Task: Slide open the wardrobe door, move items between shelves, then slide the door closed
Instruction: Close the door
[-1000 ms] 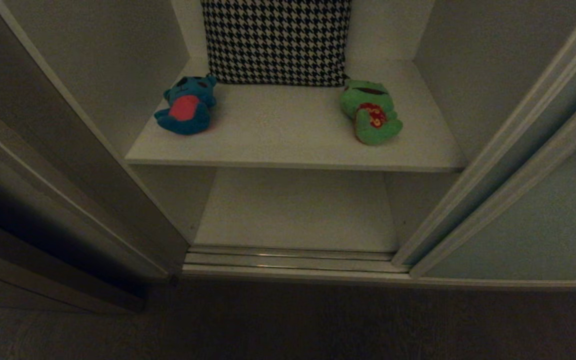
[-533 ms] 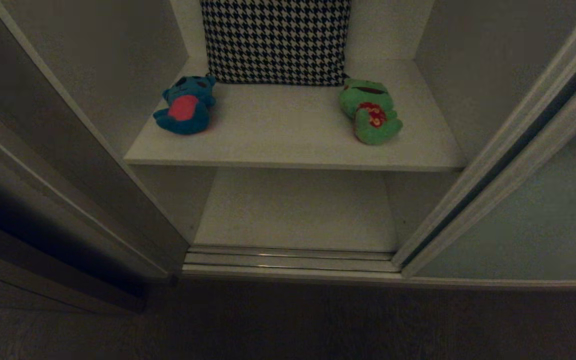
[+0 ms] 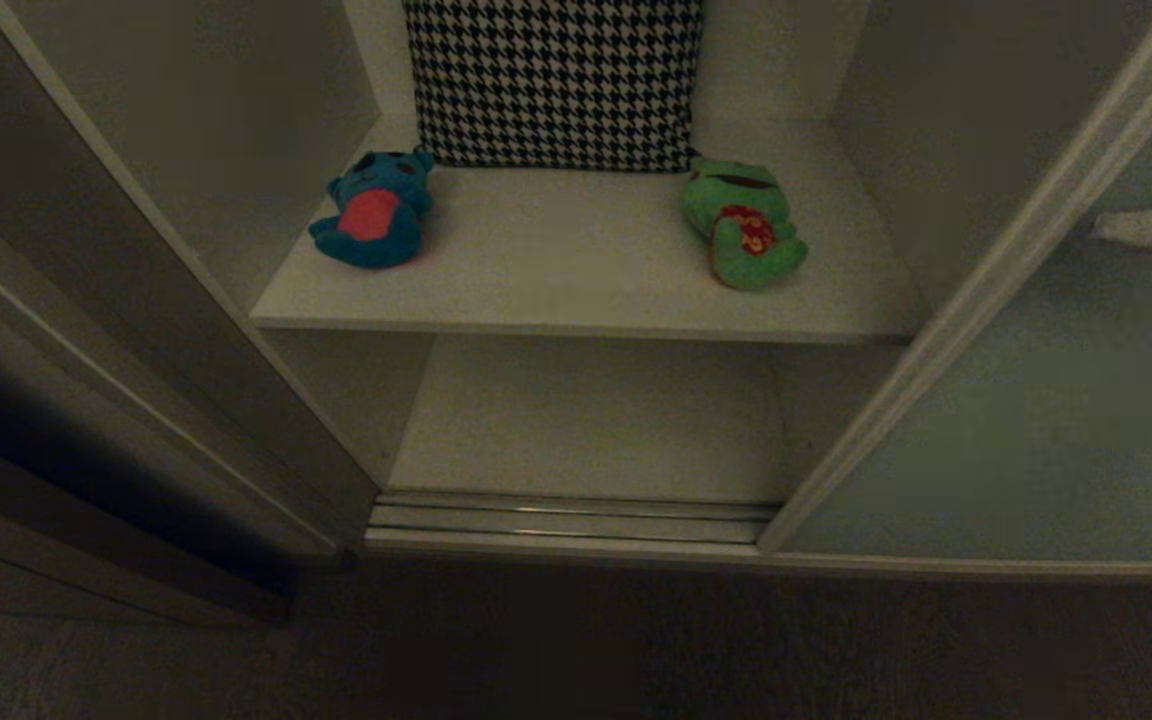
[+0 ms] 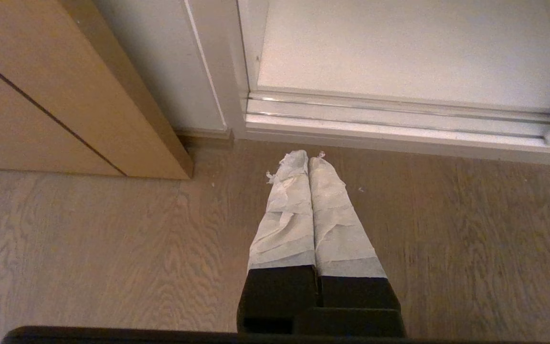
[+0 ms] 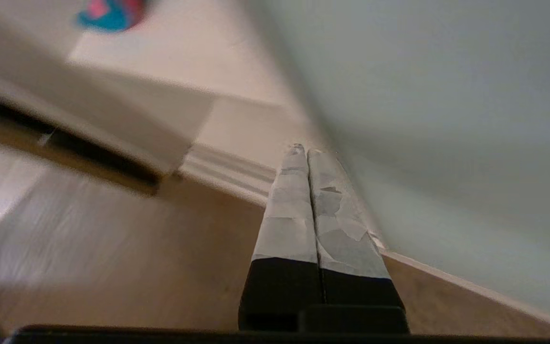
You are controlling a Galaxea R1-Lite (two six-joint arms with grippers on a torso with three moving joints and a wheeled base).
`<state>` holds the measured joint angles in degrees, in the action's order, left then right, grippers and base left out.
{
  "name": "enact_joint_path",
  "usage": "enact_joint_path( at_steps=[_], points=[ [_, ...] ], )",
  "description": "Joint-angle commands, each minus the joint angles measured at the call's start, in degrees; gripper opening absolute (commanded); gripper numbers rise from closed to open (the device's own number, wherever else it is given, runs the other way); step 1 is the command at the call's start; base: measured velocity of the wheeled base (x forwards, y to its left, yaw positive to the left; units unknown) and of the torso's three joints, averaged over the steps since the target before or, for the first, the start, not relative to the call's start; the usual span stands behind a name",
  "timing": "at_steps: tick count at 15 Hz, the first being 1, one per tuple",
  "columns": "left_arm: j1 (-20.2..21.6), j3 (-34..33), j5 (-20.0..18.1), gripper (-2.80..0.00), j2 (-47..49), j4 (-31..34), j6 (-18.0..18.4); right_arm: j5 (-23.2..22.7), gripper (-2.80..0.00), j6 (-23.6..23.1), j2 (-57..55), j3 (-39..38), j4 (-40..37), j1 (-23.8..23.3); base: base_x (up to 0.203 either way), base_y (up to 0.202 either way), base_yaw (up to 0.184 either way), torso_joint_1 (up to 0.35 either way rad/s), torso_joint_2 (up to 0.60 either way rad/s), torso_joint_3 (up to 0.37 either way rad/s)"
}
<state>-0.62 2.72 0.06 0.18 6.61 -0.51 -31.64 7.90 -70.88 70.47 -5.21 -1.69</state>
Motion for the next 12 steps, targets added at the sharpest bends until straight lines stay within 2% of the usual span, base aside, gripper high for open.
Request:
enact_joint_path(
  at_steps=[1, 4, 6, 7, 9, 12],
  points=[
    [-0.08, 0.01, 0.03, -2.8, 0.08, 0.06, -0.01, 1.92, -2.8, -2.64, -2.53, -0.1, 0.49, 5.42, 0.0, 0.0, 0.0, 0.0, 0.0, 0.0],
    [-0.01, 0.01, 0.03, -2.8, 0.08, 0.07, -0.01, 3.06, -2.8, -4.04, -0.74, -1.33, 2.15, 7.31, 0.0, 0.0, 0.0, 0.0, 0.0, 0.0],
    [0.01, 0.01, 0.03, -2.8, 0.08, 0.0, -0.02, 3.17, -2.8, -5.03, 4.41, -2.27, 2.2, 10.63, 0.0, 0.0, 0.0, 0.0, 0.0, 0.0],
    [-0.08, 0.01, 0.03, -2.8, 0.08, 0.07, 0.07, 3.57, -2.8, -6.58, 6.79, -2.49, 2.15, 12.37, 0.0, 0.0, 0.0, 0.0, 0.0, 0.0],
    [-0.02, 0.01, 0.03, -2.8, 0.08, 0.02, 0.04, 5.39, -2.8, -13.83, 9.99, -2.75, 1.9, 15.01, 0.0, 0.0, 0.0, 0.0, 0.0, 0.0],
    [0.01, 0.01, 0.03, -2.8, 0.08, 0.07, -0.01, 9.7, -2.8, -16.85, 9.69, -2.76, 2.34, 16.91, 0.0, 0.0, 0.0, 0.0, 0.0, 0.0]
  ],
)
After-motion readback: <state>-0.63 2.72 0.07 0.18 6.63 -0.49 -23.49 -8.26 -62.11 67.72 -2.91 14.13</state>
